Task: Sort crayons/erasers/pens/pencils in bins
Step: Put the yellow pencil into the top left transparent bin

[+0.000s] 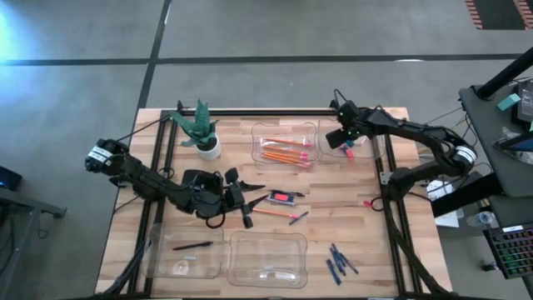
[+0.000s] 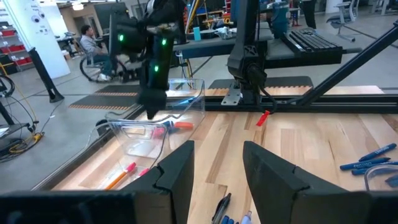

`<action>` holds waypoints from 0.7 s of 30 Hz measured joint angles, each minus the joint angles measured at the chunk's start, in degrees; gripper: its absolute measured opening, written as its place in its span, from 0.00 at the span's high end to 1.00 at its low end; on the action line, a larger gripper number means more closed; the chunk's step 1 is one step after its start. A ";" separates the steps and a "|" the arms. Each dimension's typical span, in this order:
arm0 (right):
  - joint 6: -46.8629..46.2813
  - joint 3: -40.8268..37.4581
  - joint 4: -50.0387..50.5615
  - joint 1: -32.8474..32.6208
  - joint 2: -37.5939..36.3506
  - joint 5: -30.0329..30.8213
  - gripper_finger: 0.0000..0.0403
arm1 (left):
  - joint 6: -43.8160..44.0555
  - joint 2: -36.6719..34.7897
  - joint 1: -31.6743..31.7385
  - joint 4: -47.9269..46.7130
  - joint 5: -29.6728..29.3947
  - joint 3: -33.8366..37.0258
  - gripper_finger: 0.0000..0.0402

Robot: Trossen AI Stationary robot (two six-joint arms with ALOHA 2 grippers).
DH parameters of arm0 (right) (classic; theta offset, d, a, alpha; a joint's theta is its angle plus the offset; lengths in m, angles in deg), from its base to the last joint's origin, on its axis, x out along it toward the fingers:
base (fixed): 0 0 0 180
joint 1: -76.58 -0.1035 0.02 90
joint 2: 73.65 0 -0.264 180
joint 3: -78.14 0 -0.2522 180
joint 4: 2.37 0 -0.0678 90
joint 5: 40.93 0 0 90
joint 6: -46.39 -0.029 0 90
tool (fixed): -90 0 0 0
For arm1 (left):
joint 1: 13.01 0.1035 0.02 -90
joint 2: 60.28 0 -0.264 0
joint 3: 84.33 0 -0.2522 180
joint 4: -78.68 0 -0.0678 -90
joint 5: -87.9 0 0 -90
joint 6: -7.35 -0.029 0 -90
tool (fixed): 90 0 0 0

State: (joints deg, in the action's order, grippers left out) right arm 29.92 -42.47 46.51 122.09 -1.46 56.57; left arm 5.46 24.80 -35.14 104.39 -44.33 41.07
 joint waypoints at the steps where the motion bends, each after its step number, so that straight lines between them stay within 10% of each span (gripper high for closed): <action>1: -0.02 0.15 0.48 -0.03 -1.30 0.00 0.60 | 0.00 0.00 0.02 0.01 0.00 0.00 0.69; 12: -0.44 0.00 -1.63 -9.44 -17.10 0.02 0.61 | 3.32 0.00 5.20 -1.57 10.55 -1.94 0.69; 21: -0.47 -2.24 -7.62 -24.18 -24.03 0.02 0.63 | 16.37 0.00 12.63 -31.99 20.39 -8.52 0.69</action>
State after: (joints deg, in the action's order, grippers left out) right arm 29.45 -44.71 38.89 97.91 -25.49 56.60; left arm 21.83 24.80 -22.51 72.40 -23.94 32.56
